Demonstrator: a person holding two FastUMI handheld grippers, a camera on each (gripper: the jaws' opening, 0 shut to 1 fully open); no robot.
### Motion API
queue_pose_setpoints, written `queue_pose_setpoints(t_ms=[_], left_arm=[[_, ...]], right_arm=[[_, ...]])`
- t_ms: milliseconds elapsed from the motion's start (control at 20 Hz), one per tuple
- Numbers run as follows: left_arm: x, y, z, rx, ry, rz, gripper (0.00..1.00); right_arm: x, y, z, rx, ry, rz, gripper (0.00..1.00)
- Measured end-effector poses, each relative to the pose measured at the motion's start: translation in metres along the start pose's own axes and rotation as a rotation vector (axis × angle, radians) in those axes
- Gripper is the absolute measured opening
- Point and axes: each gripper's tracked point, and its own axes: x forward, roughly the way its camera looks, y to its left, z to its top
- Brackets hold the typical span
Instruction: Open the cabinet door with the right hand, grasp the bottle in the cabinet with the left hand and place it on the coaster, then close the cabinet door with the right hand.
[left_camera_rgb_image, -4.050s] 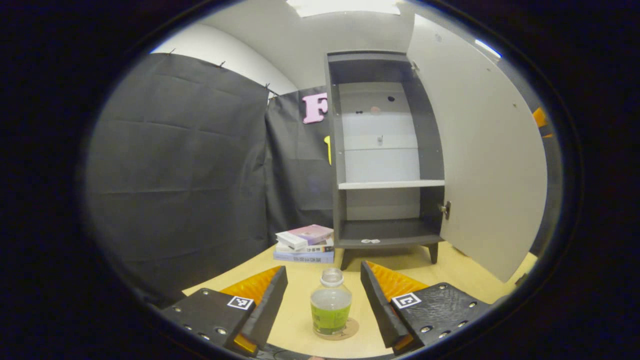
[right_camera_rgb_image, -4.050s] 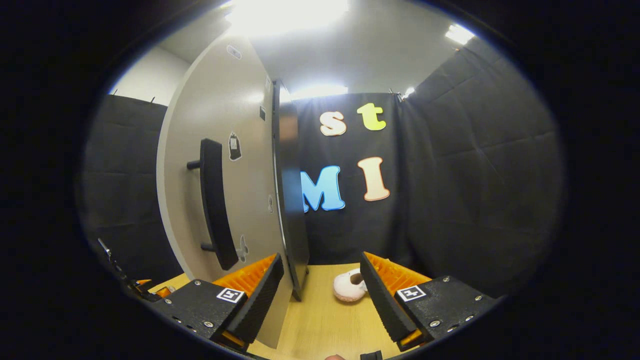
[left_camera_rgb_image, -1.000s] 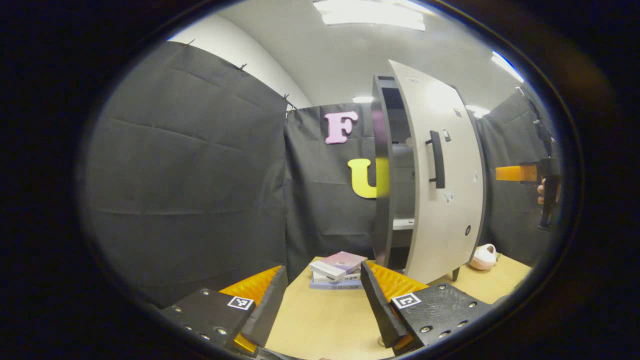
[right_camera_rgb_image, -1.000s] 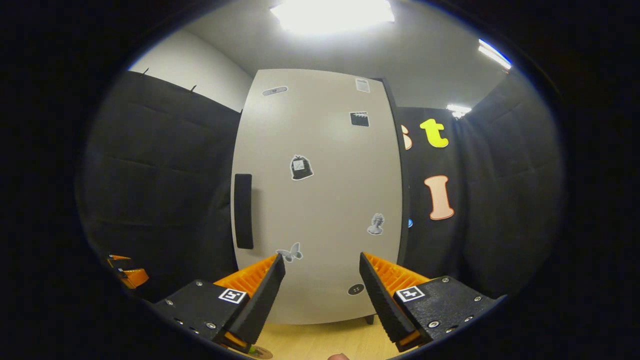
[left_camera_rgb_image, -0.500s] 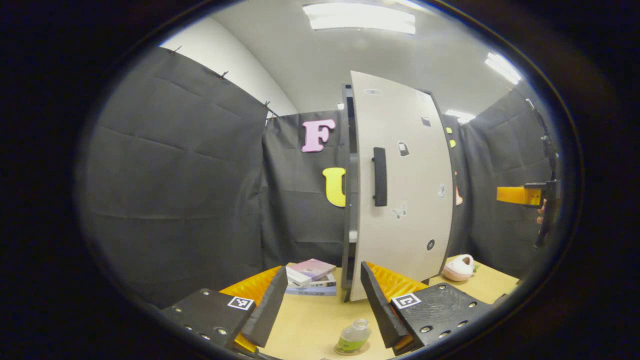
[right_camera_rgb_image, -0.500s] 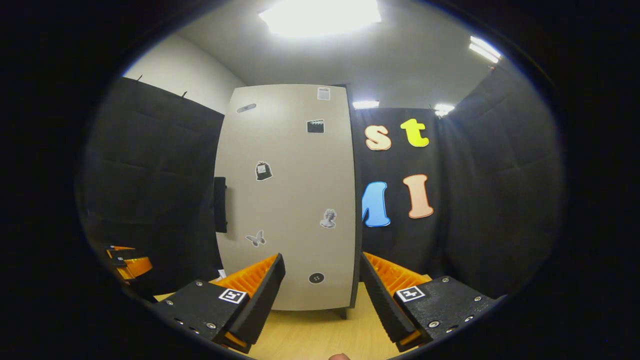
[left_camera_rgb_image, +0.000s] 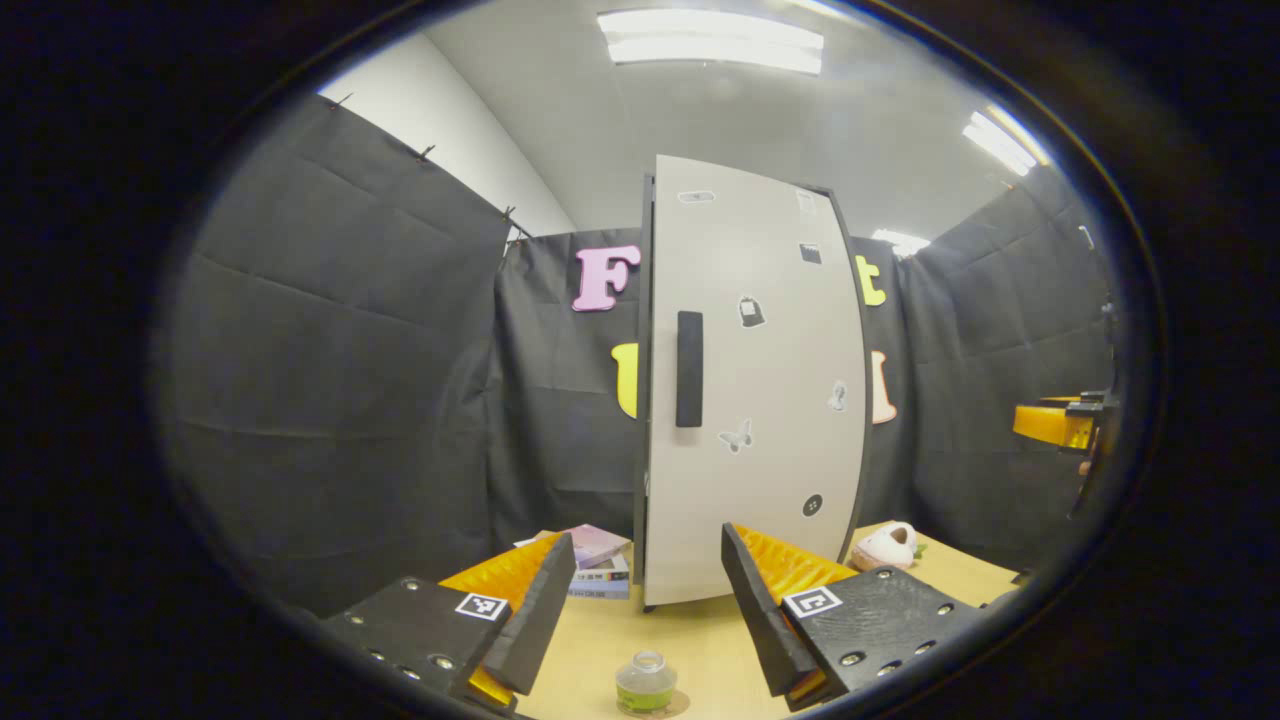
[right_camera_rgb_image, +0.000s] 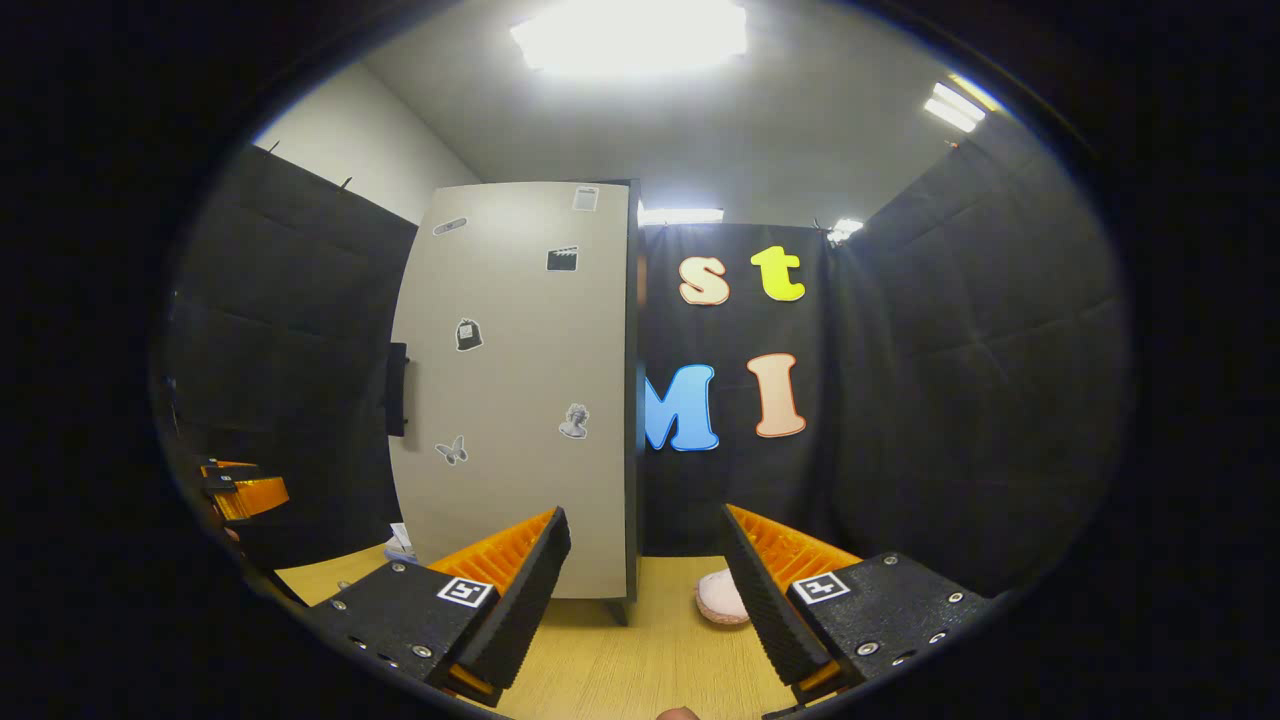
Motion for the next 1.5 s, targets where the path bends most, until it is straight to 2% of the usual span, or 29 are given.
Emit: queue_pose_setpoints(t_ms=[100, 150, 200, 250, 350, 400, 500, 550, 800, 850, 1000, 1350, 1450, 1500], left_arm=[[-0.001, -0.004, 0.002, 0.003, 0.000, 0.000, 0.84], [-0.001, -0.005, 0.002, 0.001, 0.000, -0.002, 0.88], [0.000, -0.007, 0.002, 0.000, 0.003, -0.002, 0.84], [0.001, -0.007, 0.001, -0.001, 0.007, -0.003, 0.88], [0.001, -0.008, 0.002, -0.001, 0.010, -0.004, 0.88], [0.002, -0.008, 0.003, 0.000, 0.008, -0.004, 0.84], [0.002, -0.004, 0.005, 0.002, 0.005, 0.004, 0.84], [0.003, -0.002, 0.005, 0.001, 0.003, 0.011, 0.88], [0.006, 0.006, 0.008, -0.004, 0.005, 0.031, 0.88], [0.007, 0.009, 0.008, 0.004, 0.003, 0.039, 0.84], [0.009, 0.011, 0.009, 0.006, 0.002, 0.047, 0.88], [0.013, 0.013, 0.008, 0.002, 0.006, 0.048, 0.88], [0.014, 0.012, 0.008, 0.000, 0.006, 0.045, 0.84], [0.014, 0.012, 0.007, 0.001, 0.007, 0.045, 0.88]], right_arm=[[-0.004, -0.005, -0.007, 0.011, 0.013, -0.008, 0.93], [-0.005, -0.006, -0.008, 0.014, 0.015, -0.011, 0.93], [-0.006, -0.008, -0.009, 0.017, 0.017, -0.013, 0.93], [-0.007, -0.009, -0.011, 0.020, 0.019, -0.014, 0.93], [-0.007, -0.008, -0.014, 0.026, 0.021, -0.018, 0.93], [-0.006, -0.008, -0.014, 0.029, 0.022, -0.018, 0.93], [-0.005, -0.006, -0.016, 0.033, 0.024, -0.016, 0.93], [-0.004, -0.005, -0.017, 0.033, 0.026, -0.014, 0.93], [-0.001, -0.003, -0.022, 0.055, 0.034, -0.013, 0.93], [0.001, -0.001, -0.022, 0.061, 0.035, -0.013, 0.93], [0.004, -0.001, -0.025, 0.065, 0.043, -0.012, 0.93], [0.008, 0.001, -0.028, 0.066, 0.046, -0.013, 0.93], [0.010, 0.001, -0.027, 0.069, 0.045, -0.013, 0.93], [0.011, 0.001, -0.027, 0.071, 0.044, -0.013, 0.93]])
